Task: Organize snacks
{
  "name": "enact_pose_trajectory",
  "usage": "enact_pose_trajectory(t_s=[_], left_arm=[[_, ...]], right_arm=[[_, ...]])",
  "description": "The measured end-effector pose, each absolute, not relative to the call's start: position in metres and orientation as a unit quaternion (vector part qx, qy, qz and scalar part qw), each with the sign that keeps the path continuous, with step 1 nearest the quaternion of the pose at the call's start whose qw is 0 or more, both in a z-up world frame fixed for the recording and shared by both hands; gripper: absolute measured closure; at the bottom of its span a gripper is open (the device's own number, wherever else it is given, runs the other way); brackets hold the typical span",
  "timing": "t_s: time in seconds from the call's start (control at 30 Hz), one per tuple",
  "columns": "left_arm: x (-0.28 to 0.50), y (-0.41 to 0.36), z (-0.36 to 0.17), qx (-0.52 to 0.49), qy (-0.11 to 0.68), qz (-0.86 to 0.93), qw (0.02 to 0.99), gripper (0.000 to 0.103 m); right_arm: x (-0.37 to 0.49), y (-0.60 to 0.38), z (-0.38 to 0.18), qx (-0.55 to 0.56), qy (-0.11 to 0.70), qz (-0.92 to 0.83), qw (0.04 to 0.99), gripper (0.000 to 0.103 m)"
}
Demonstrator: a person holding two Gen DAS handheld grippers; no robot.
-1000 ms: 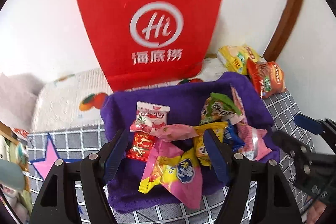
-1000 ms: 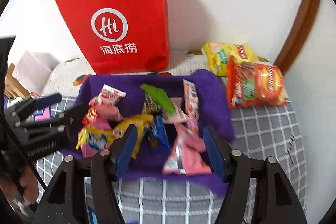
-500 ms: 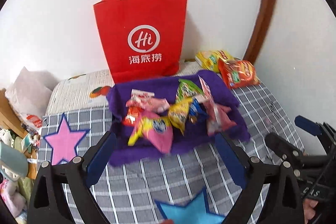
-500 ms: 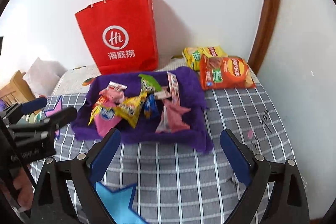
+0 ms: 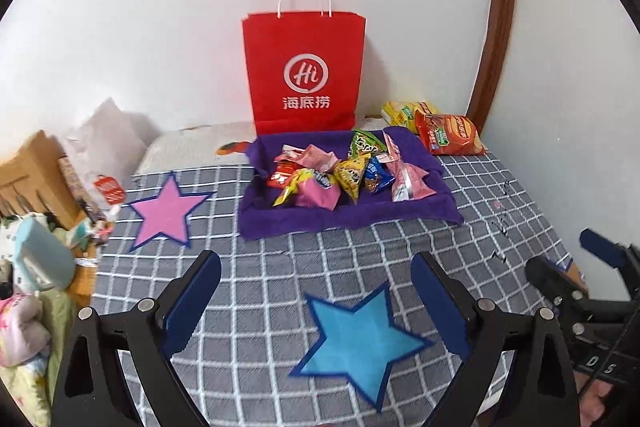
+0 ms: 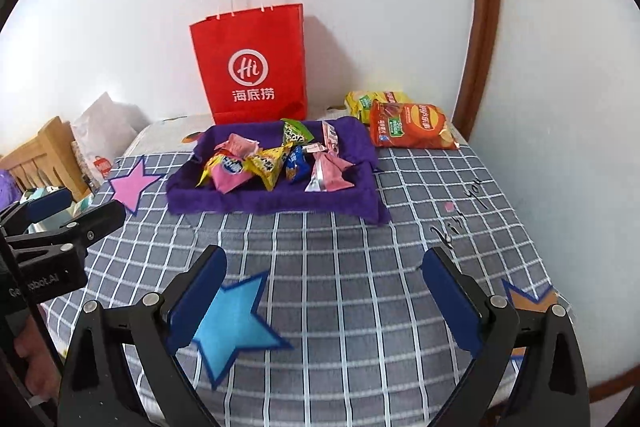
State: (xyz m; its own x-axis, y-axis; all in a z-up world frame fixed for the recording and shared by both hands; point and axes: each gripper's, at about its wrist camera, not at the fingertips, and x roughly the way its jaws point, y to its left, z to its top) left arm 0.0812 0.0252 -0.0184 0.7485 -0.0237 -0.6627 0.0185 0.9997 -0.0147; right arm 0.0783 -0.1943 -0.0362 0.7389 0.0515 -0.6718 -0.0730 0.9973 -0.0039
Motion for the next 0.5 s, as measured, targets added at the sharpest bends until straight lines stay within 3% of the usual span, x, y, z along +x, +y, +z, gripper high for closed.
enact_pose_trajectory(t_s=[0.5], left_arm=[[0.02,0.011,-0.005,0.006,0.325,-0.009,0.946,0.007]], right_arm=[[0.005,-0.213,-0.023,0.016,0.332,0.027,0.943,0.005]])
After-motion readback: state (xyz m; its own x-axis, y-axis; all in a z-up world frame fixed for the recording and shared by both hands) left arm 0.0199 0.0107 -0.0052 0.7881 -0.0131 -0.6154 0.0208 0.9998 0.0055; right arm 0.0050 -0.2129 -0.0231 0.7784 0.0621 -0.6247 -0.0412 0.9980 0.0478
